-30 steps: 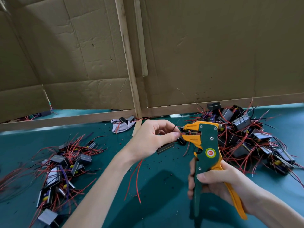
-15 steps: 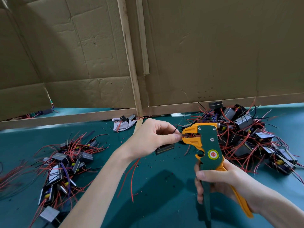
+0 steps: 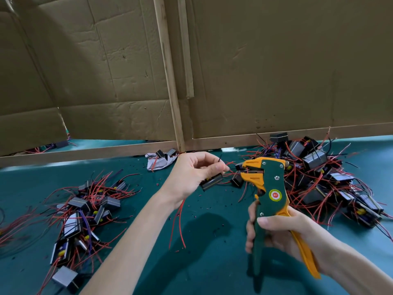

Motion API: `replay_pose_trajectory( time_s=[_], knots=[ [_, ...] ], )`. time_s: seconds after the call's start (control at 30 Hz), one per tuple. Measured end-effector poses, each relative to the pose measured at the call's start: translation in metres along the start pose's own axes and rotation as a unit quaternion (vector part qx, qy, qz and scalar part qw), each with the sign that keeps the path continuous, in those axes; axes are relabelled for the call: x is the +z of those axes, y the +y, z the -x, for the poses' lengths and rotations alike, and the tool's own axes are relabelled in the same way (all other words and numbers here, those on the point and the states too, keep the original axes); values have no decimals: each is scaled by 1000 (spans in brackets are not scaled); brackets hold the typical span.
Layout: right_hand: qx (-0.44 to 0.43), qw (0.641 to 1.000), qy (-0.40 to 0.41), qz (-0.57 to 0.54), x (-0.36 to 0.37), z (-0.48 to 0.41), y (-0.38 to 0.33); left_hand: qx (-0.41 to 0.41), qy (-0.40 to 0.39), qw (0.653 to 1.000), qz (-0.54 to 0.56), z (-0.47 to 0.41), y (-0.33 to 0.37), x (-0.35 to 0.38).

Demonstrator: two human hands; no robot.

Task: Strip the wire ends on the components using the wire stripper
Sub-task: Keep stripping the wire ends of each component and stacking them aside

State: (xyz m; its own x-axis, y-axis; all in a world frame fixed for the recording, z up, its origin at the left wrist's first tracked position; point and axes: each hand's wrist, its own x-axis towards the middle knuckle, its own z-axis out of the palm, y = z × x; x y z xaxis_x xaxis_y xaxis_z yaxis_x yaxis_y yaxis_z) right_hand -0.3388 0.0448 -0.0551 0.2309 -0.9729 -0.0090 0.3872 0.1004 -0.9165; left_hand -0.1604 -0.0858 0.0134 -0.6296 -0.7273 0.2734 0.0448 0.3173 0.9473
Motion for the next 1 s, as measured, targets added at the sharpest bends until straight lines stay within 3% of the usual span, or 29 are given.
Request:
replay_pose_trajectory(
  time_s=[0.27,0.63,1.0],
  knots=[
    [-2,999,34,-13,4,-1,-1,27,-24,999,-40,2,8,-1],
    [8,1000,-1,-3,11,5,-10,59,-82,946,-309,12,28,0],
    [11,999,21,23,13,8,-12,40,-110,945,-306,17,37,-2]
  ],
)
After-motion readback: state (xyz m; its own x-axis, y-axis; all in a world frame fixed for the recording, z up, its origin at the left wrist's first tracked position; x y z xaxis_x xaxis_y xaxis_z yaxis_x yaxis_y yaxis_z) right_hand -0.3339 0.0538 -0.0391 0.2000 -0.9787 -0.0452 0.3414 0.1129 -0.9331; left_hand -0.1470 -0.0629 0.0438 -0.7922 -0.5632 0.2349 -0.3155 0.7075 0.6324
